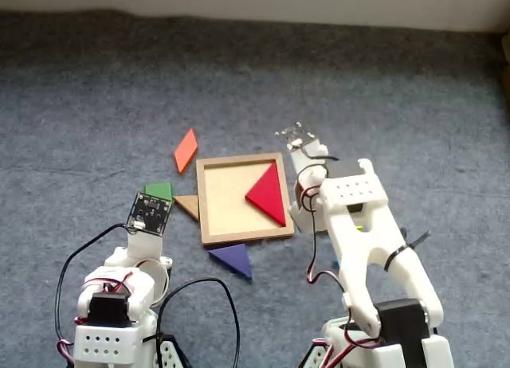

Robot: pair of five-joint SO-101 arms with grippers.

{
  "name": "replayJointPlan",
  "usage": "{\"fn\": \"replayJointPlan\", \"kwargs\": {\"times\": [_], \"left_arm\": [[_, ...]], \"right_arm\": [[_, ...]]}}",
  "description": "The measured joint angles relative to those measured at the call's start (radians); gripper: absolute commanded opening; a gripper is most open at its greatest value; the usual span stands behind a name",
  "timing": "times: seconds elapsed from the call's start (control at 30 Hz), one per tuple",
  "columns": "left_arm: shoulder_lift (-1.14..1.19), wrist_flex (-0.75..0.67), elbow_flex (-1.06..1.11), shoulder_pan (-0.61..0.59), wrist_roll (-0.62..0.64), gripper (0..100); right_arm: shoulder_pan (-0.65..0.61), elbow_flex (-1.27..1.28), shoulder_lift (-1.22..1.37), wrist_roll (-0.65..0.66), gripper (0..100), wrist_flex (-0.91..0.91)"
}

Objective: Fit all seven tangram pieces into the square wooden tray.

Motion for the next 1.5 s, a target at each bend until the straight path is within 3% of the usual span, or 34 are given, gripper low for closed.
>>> {"fn": "replayJointPlan", "kwargs": {"times": [0.2,0.37,0.73,1.2,1.5], "left_arm": [[0.0,0.0,0.0,0.0,0.0,0],[0.0,0.0,0.0,0.0,0.0,0],[0.0,0.0,0.0,0.0,0.0,0],[0.0,0.0,0.0,0.0,0.0,0],[0.0,0.0,0.0,0.0,0.0,0]], "right_arm": [[-0.002,0.009,0.071,0.009,21.8,-0.101],[0.005,0.009,0.112,0.009,30.8,-0.115],[0.041,0.006,0.21,0.015,30.7,-0.127],[0.051,-0.026,0.252,0.015,18.3,-0.149],[0.083,-0.037,0.255,0.014,17.7,-0.158]]}}
